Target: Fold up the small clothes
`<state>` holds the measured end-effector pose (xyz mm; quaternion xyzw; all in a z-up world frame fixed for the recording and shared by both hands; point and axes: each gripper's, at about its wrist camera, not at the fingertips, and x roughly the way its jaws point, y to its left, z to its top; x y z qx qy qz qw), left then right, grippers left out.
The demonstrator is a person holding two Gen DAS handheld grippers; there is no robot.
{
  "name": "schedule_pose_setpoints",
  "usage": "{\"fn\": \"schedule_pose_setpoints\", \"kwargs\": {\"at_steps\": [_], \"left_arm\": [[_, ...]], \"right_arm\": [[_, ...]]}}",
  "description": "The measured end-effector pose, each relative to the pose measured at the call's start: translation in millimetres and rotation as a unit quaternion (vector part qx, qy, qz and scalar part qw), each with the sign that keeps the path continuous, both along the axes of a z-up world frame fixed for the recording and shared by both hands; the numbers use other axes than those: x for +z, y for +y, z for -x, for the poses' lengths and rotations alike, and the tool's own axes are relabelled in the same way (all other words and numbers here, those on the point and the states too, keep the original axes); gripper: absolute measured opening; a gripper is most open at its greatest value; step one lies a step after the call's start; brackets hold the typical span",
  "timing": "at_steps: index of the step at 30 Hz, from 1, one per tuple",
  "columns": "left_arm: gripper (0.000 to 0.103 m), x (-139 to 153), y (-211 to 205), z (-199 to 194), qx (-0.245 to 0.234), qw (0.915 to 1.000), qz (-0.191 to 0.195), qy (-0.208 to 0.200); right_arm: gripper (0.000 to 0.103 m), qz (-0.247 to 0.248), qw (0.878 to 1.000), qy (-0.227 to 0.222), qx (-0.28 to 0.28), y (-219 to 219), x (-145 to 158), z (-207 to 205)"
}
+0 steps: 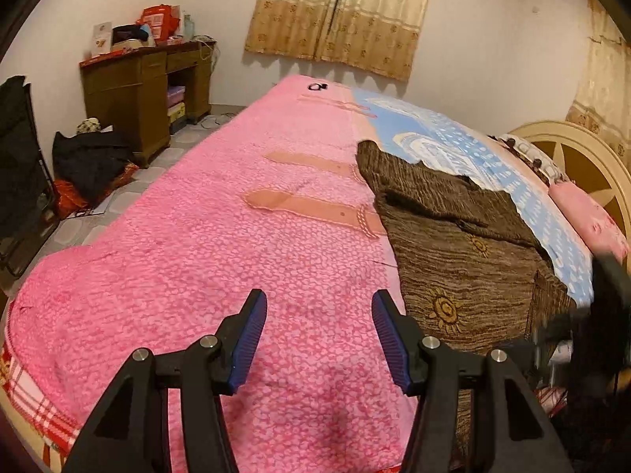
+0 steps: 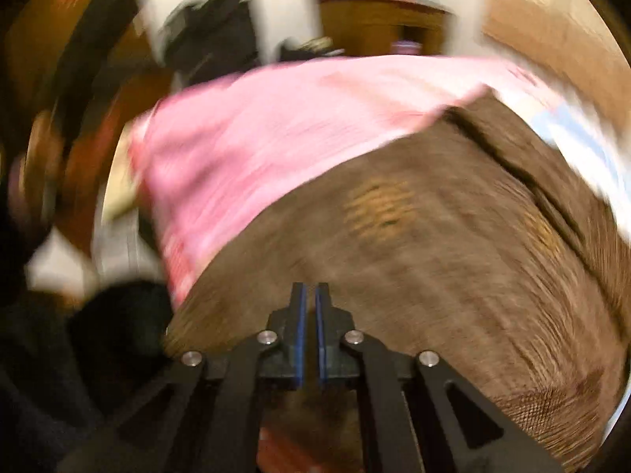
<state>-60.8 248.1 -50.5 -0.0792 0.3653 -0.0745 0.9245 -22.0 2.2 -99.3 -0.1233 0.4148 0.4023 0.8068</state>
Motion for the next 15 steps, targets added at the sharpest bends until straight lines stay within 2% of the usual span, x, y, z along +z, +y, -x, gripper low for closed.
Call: {"fn": "schedule_pose_setpoints", "kwargs": {"at_steps": [1,2,3,4,6,7,8,9,10,12,13,15], "left_arm": [[0.057,-2.5,-3.2,-3.0,-0.008,0.9999,-0.002,0.005],[0.057,-4.9,-7.6,-6.7,-0.019,0.9997,-0.008,0.012],[0.057,-6.5,-13.3,-10.1,-0.028,0.9993,-0.020,0.016],[0.057,-6.5,-14.9,-10.5,-0.030,0.9991,-0.024,0.016],[0.057,-5.8,-17.4,-11.7,-0.038,0.9987,-0.030,0.013],[0.057,-6.1,-17.1,-12.0,-0.038,0.9987,-0.031,0.013],[0.057,-6.5,-16.3,-12.6,-0.035,0.9988,-0.030,0.014],[0.057,-7.4,-13.8,-13.8,-0.030,0.9991,-0.024,0.018],[0.057,-7.4,-11.8,-13.9,-0.027,0.9992,-0.020,0.020],[0.057,-8.7,-6.0,-11.1,-0.020,0.9996,-0.002,0.021],[0.057,-8.8,-4.8,-10.1,-0.020,0.9996,0.002,0.021],[0.057,-10.9,-2.4,-7.0,-0.019,0.9996,0.004,0.019]], "right_arm": [[0.007,-0.029,0.999,0.019,-0.039,-14.1,1.4,-15.3],[0.009,-0.060,0.992,0.047,-0.097,-34.2,-2.9,-39.5],[0.009,-0.073,0.988,0.061,-0.118,-43.6,-5.1,-46.6],[0.012,-0.101,0.985,0.077,-0.121,-52.2,-5.7,-51.3],[0.015,-0.138,0.983,0.096,-0.076,-55.8,0.0,-40.4],[0.035,-0.137,0.985,0.097,-0.043,-50.8,2.9,-28.9],[0.076,-0.126,0.987,0.104,-0.005,-42.4,4.7,-15.0],[0.094,-0.118,0.986,0.115,0.016,-36.2,4.0,-5.2],[0.102,-0.116,0.984,0.130,0.037,-34.5,4.7,5.8],[0.095,-0.128,0.975,0.164,0.078,-39.3,4.7,28.3],[0.086,-0.132,0.972,0.173,0.090,-44.4,6.0,35.6],[0.084,-0.141,0.969,0.171,0.108,-47.9,10.0,40.1]]}}
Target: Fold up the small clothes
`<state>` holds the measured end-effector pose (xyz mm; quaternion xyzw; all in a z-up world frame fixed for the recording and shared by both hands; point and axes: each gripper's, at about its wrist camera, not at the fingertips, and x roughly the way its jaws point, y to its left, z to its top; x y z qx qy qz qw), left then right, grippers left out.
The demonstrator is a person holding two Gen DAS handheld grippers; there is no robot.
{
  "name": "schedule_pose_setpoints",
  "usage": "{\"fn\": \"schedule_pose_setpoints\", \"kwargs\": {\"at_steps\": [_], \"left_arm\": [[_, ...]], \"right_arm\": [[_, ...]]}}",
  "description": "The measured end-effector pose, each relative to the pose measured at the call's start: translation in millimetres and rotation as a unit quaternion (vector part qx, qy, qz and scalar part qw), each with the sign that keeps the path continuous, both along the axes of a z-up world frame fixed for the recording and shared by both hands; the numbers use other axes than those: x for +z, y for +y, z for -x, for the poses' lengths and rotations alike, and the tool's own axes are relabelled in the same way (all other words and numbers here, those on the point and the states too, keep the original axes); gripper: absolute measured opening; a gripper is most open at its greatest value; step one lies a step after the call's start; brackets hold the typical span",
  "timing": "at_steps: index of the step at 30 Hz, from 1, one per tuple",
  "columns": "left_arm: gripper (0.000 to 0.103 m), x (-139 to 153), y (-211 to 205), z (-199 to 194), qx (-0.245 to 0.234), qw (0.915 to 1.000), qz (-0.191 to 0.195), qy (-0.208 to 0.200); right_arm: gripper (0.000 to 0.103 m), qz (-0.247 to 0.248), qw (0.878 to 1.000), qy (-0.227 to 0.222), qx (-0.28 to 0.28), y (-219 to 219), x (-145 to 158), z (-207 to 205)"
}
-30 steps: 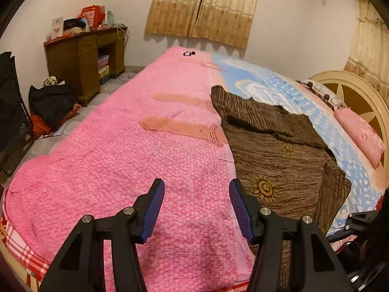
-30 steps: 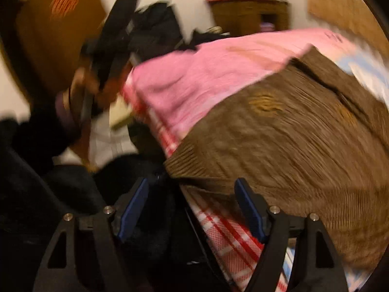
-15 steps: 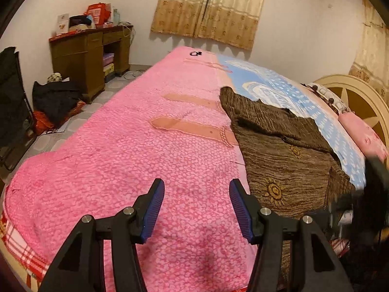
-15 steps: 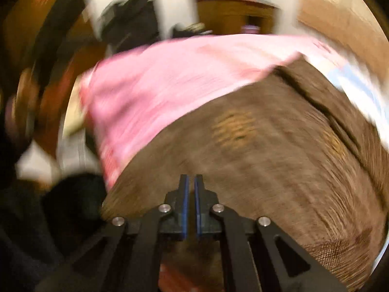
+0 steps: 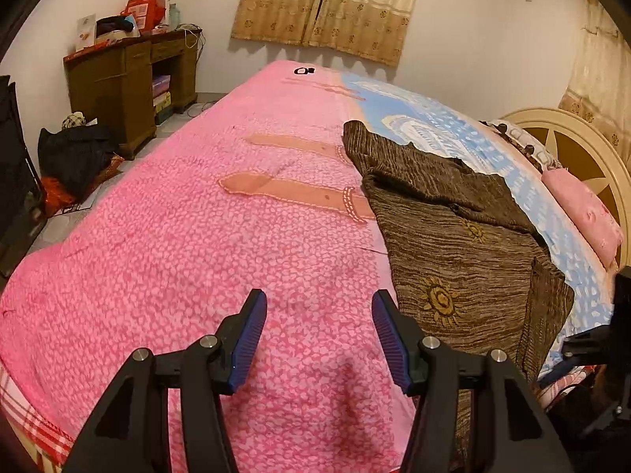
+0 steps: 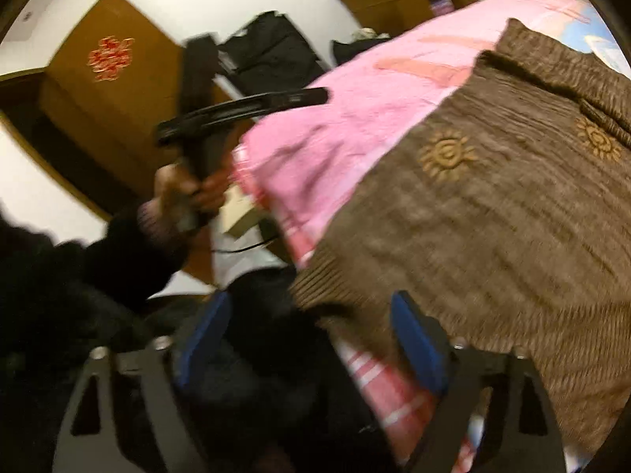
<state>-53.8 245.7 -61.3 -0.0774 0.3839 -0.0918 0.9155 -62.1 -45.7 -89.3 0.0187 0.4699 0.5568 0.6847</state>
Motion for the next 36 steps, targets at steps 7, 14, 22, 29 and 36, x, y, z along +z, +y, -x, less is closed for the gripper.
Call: {"fn": "schedule_pose_setpoints", "kwargs": {"at_steps": [7,14,22,29,36], "left_arm": [[0.057,-2.3,-1.2,1.1,0.007,0.9999,0.001,0.010],[0.057,5.6,5.0,14.4,0.012,0.9998,-0.014,-0.008],[0.057,2.0,-10.1,8.2,-0.015,0.9993,-0.033,-0.012],[0.057,-4.5,-52.2,-16.3,-0.090,0.9947,-0.051,-0.007],[0.057,-4.7,-111.0,-44.4,-0.230,0.9647,-0.126,-0.027]], "right_arm": [[0.084,0.158,0.966,-0.206,0.016,26.6,1.8,21.6],[0.049,0.254,0.905,-0.315,0.134,61.6,-36.4,41.5],[0.013,0.125,0.979,-0.156,-0.038,26.2,-6.8,-32.6],[0.014,0.006,0.972,0.030,-0.235,-52.8,-32.3,-130.8],[0.024,-0.026,0.967,0.063,-0.244,-71.0,-39.6,-130.9]]}}
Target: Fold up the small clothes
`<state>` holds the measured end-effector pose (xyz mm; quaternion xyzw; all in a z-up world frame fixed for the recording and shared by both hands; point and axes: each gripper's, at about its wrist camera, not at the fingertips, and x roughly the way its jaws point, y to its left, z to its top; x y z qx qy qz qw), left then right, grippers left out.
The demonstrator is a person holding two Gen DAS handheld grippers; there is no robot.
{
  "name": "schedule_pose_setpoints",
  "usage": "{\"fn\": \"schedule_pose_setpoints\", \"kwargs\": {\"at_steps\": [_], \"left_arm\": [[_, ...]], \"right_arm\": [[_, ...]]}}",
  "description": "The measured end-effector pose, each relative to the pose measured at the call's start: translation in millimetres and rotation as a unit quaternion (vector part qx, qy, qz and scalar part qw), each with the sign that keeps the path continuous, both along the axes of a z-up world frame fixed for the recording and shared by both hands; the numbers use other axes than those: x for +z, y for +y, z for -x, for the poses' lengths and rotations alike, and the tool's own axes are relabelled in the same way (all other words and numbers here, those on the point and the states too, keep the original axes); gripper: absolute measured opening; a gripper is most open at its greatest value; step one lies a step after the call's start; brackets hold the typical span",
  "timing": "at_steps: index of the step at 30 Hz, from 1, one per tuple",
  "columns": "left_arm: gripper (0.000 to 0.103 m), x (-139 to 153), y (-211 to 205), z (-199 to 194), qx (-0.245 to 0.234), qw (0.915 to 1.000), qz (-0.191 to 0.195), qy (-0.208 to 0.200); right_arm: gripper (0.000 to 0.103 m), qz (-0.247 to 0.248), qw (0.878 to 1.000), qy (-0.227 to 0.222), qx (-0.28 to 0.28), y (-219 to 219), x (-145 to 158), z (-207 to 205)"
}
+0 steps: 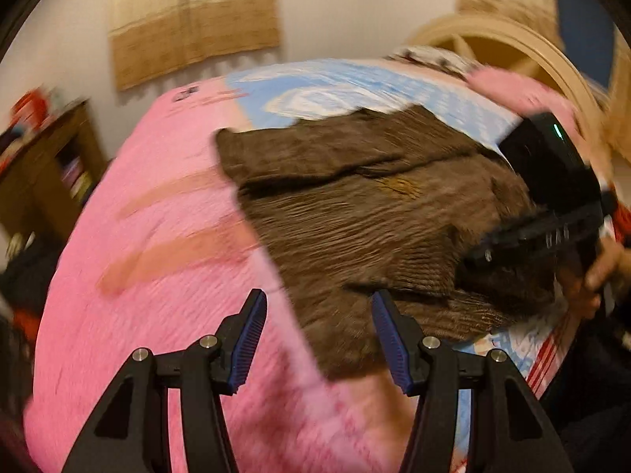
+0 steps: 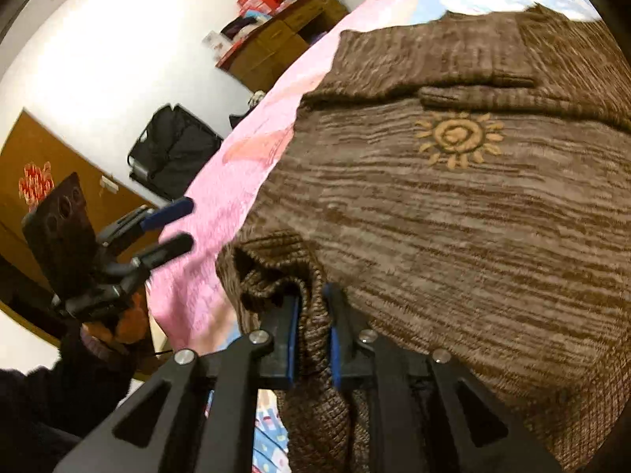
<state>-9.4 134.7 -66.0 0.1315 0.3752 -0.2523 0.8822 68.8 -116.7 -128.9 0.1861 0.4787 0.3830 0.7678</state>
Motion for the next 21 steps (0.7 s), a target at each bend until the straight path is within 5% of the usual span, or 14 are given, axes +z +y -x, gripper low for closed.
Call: {"fn": "schedule_pose_setpoints", "kwargs": {"at_steps": [2,5,11,14,21], "left_arm": [[0.057,-4.2,-15.0,-6.0,-0.033,0.9988,-0.034,-0.007],[0.057,-10.8,-30.4,-7.0,-0.079,0.9935,-0.080,-0.020],[0.057,-22.7,-51.1,-3.3,-0.157,0.9810,-0.114,-0.009],[0.057,-30.1,-67.8,-10.4,-0.180,0.9728,-0.144,-0.022],[0.056,-30.6,-84.7,-38.8,-0.196,0.9762,-0.092,0.018]], "right_arm": [[0.038,-0.029,0.998,0.015,-0.051,-21.2,2.6,-9.0],[0.042,-0.052,0.991,-0.007,-0.124,-58.5,18.8,-6.5],[0.060,-0.028,0.990,-0.056,-0.126,-79.4,48.8,28.1],[0.060,-0.021,0.990,-0.057,-0.130,-89.2,45.8,41.7],[0.060,-0.004,0.982,-0.046,-0.183,-116.6,35.4,65.9]]}}
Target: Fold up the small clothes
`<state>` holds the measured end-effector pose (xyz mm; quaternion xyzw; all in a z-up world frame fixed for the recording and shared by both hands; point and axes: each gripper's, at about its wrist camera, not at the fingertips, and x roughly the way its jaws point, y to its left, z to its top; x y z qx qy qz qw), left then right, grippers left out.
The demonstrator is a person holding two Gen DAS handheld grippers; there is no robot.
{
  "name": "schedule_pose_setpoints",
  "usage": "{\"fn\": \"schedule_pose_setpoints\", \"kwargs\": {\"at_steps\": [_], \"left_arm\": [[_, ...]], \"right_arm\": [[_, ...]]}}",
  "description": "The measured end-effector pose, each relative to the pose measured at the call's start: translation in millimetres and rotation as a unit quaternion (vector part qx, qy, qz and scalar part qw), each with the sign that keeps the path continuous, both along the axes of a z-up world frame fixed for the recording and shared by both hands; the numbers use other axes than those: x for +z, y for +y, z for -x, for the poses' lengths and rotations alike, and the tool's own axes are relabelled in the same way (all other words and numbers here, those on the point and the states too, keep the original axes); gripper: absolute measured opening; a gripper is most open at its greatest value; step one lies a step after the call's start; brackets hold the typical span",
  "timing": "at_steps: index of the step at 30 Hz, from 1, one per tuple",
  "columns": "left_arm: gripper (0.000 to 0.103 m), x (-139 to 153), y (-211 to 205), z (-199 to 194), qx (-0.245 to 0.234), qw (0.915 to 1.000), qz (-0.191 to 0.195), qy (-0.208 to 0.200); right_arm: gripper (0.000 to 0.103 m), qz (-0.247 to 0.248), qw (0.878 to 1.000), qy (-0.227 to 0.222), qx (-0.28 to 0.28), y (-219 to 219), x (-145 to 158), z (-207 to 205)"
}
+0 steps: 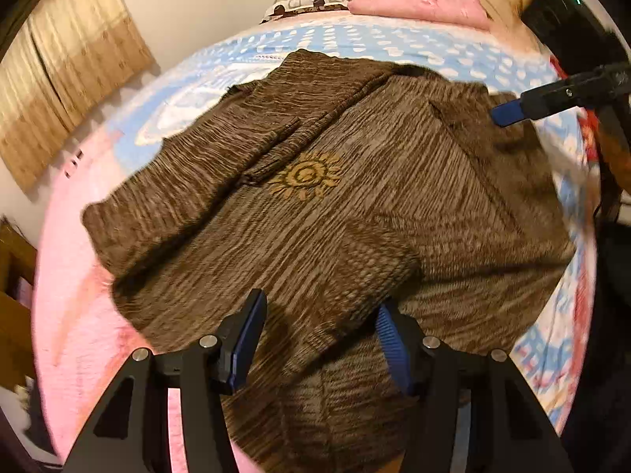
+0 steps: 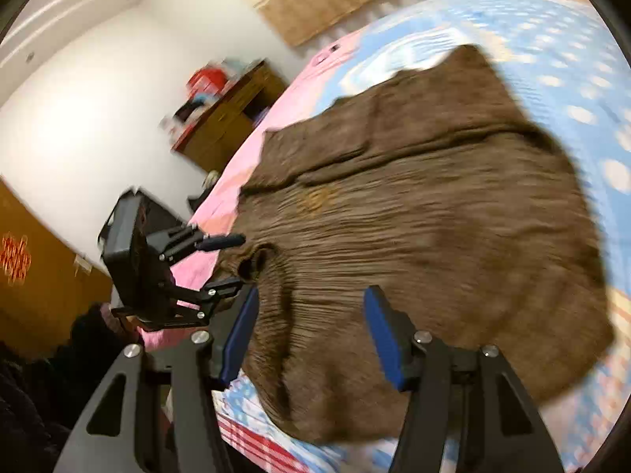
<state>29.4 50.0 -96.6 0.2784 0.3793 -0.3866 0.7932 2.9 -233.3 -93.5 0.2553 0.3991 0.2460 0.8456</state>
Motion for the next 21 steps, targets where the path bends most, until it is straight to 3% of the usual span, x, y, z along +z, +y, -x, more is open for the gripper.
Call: {"fn": "schedule_pose_setpoints", "kwargs": {"at_steps": [1,3,5,8,12,14,18,19,21], "left_arm": [[0.055,-0.1,2.5,-1.4,0.005,0.9998,0.014,0.014],[0.032,-1.5,8.0,-1.4,0.014,0.9982,0.043,0.039],[0.028,-0.9,13.4,-1.3,0.039,0.9948,0.075,0.057],[0.027,-1.3,15.9,1.6,0.058,0.9919,0.094,0.062],[0.025,1.0,17.6,3.2,0.070,0.9911,0.096,0.059],[0.025,1.6,22.1,0.8,0.078,0.9907,0.096,0.057],[0.025,-1.1,27.4,-9.7,0.107,0.9882,0.090,0.062],[0.025,-0.7,25.2,-11.6,0.106,0.9886,0.087,0.063],[0.025,-1.3,19.2,-10.2,0.097,0.9912,0.073,0.052]], "right_arm": [[0.060,0.004,1.000,-0.001,-0.018,-10.3,2.3,4.7],[0.060,0.014,0.998,-0.006,-0.057,-36.4,6.2,15.9],[0.060,0.028,0.995,-0.006,-0.095,-63.1,8.9,23.4],[0.060,0.075,0.991,-0.008,-0.113,-78.7,13.0,18.1],[0.061,0.144,0.988,-0.015,-0.056,-56.9,15.7,-9.0],[0.071,0.180,0.983,-0.018,-0.015,-37.8,10.3,-24.6],[0.072,0.223,0.974,-0.021,0.042,-9.9,-12.7,-43.6],[0.073,0.243,0.968,-0.012,0.056,-1.8,-20.7,-49.1],[0.067,0.294,0.952,-0.036,0.071,11.9,-24.4,-44.7]]}}
